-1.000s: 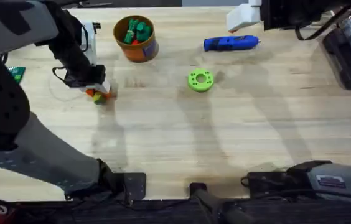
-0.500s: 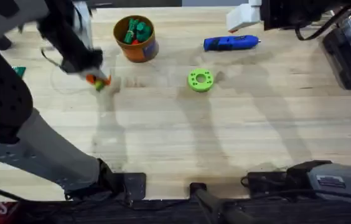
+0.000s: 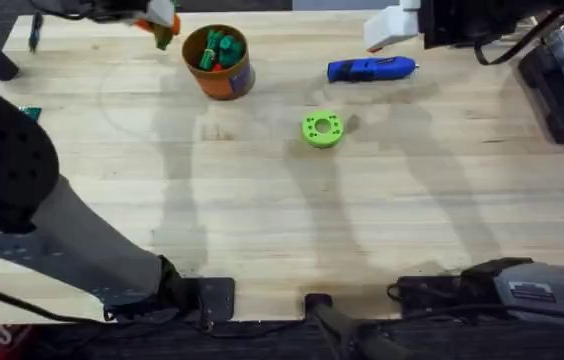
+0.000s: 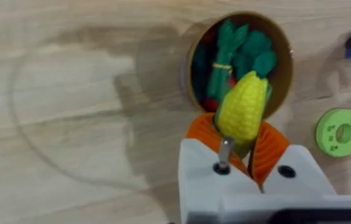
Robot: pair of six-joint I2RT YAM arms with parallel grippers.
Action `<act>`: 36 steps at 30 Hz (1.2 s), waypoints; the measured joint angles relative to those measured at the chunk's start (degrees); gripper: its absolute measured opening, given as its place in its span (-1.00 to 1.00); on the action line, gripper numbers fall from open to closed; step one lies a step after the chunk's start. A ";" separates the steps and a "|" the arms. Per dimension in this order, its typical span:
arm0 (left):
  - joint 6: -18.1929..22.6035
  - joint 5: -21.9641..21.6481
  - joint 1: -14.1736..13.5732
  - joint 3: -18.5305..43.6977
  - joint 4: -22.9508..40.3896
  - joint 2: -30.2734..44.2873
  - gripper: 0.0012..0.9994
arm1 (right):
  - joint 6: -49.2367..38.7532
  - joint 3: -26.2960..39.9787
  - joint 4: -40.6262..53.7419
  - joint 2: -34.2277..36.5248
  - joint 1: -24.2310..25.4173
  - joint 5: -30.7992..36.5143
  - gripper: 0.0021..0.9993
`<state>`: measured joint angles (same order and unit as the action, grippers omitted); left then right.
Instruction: Pick up the gripper from the table and insert it into the empty holder that is missing its gripper. Then pick up a screw, insert it into the mounting hole, and use the screwdriver to tighten it. Finally, clean up the table by picking up the vegetable and placing it into the bucket.
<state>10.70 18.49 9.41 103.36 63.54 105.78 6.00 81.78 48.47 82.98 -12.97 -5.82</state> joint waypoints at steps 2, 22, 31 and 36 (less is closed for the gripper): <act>0.00 0.30 -1.42 -0.01 -2.01 0.26 -0.93 | 0.00 0.00 0.00 0.00 0.00 0.00 0.99; -2.14 -1.44 -6.17 -0.01 -6.06 9.13 0.64 | 0.00 0.00 0.00 0.02 0.00 0.00 0.99; -2.10 -1.63 -6.17 0.32 0.38 6.05 0.95 | 0.00 0.00 0.00 0.02 0.00 0.02 0.99; -1.68 -1.67 -6.17 0.42 2.58 -2.37 0.95 | 0.01 0.00 0.00 0.00 0.00 0.01 0.99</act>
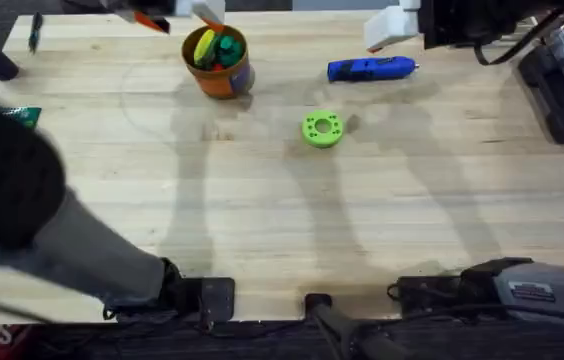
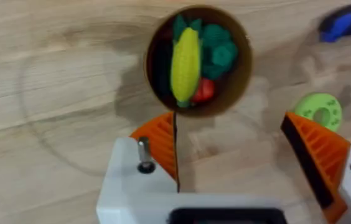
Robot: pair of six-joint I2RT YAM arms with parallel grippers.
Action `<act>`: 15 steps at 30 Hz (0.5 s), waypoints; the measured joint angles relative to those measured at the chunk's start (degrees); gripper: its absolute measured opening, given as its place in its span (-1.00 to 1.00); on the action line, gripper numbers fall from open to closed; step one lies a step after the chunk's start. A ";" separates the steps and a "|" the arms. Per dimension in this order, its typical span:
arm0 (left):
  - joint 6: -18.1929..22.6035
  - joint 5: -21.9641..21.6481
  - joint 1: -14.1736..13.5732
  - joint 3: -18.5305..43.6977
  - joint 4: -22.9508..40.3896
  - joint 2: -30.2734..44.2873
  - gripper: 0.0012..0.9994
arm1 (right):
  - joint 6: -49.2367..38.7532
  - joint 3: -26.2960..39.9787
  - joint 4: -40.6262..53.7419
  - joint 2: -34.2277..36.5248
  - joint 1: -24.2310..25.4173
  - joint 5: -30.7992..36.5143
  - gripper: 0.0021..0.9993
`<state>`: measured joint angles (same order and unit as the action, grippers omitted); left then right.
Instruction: Pick up the gripper from the table and insert it into the empty holder that is missing its gripper. Then pick up a screw, insert it into the mounting hole, and use the screwdriver to tighten it. Finally, clean up the table by picking up the vegetable and placing it into the bucket.
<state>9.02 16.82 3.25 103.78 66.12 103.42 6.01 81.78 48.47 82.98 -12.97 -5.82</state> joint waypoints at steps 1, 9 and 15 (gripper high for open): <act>0.27 0.02 0.00 0.07 0.97 -1.98 0.95 | -0.01 0.00 -0.02 0.00 0.00 0.01 0.99; 2.61 -0.87 0.00 1.28 13.46 -17.50 0.96 | 0.01 0.00 0.00 0.00 0.00 0.01 0.99; 2.96 -4.39 0.00 1.28 18.19 -22.85 0.96 | 0.01 0.00 0.00 0.02 0.00 0.01 0.99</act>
<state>11.97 12.43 3.25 105.06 84.31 80.56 6.02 81.78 48.47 83.00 -12.97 -5.80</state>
